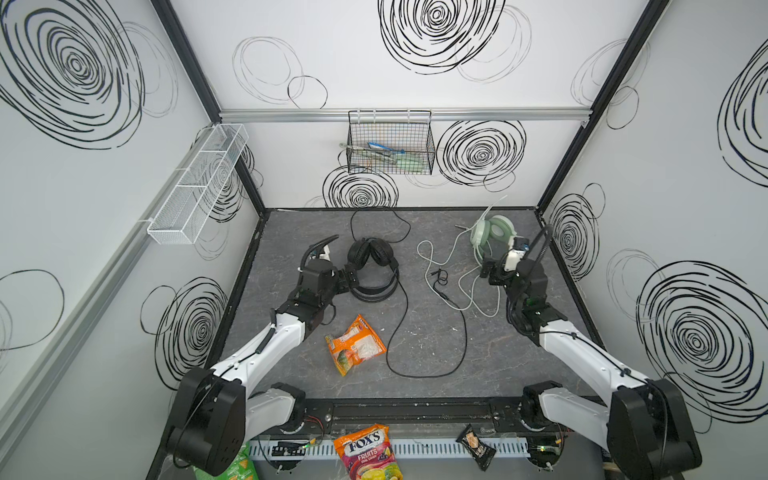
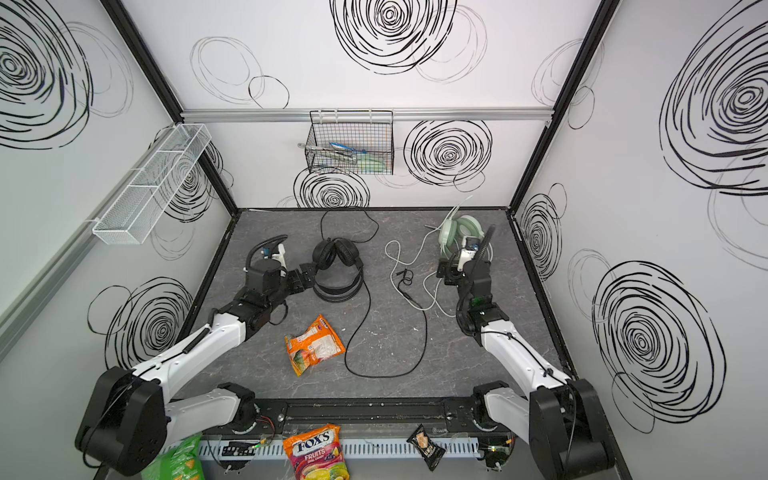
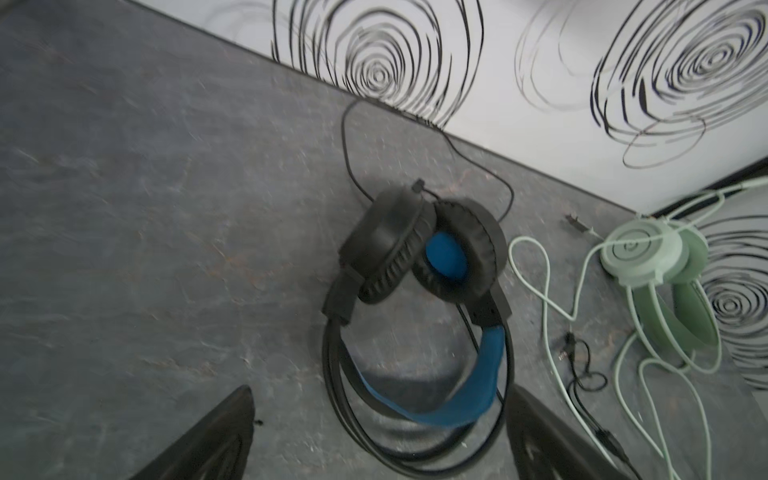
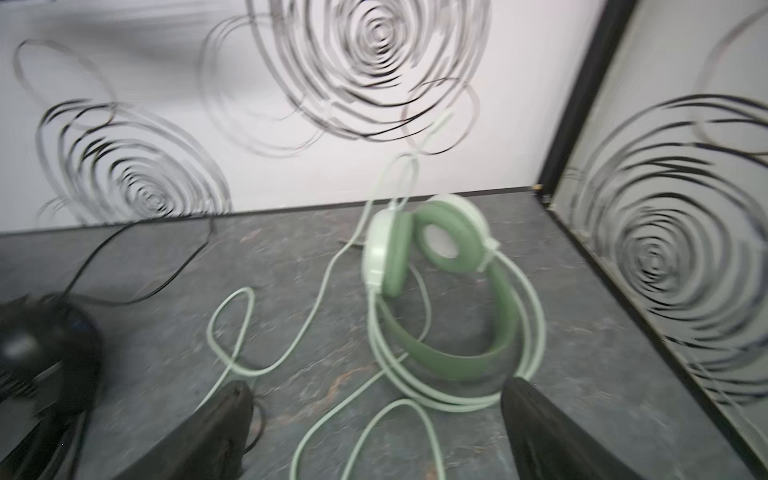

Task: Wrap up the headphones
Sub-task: 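Reach left gripper toward black headset while right gripper reaches toward green headset, then lower the left gripper onto the black headset's headband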

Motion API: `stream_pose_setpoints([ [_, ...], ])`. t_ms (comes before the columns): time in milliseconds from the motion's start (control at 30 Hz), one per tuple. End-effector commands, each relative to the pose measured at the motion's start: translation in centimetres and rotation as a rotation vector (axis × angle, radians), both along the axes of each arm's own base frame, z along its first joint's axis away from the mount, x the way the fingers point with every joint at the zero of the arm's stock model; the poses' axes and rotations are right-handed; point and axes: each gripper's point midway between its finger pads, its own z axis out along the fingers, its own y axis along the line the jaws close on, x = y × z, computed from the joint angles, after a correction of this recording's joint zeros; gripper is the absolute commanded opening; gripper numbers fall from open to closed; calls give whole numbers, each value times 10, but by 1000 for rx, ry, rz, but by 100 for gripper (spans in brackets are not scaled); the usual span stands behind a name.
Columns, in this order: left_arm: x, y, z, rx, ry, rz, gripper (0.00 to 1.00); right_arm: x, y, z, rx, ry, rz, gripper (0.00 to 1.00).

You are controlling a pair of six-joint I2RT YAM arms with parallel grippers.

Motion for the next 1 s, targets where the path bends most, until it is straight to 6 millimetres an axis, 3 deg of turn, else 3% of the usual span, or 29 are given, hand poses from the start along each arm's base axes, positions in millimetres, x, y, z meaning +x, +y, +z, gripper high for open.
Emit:
stream_pose_setpoints([
  [0,6,-14,-8,-78,45,38,96,2,30,-22,-33,140,122,97],
  [67,10,-22,-15,-114,54,45,96,5,41,-31,-27,163,174,97],
  [333,27,-22,-25,-136,59,106,96,5,66,-53,-53,211,272,97],
  [533,40,-31,-47,-170,117,128,96,1,77,-50,-84,153,287,97],
  [800,23,-25,-54,-127,118,210,96,1,77,-51,-105,132,269,97],
  [967,30,-27,-73,-155,167,227,96,0,77,-47,-90,122,267,97],
])
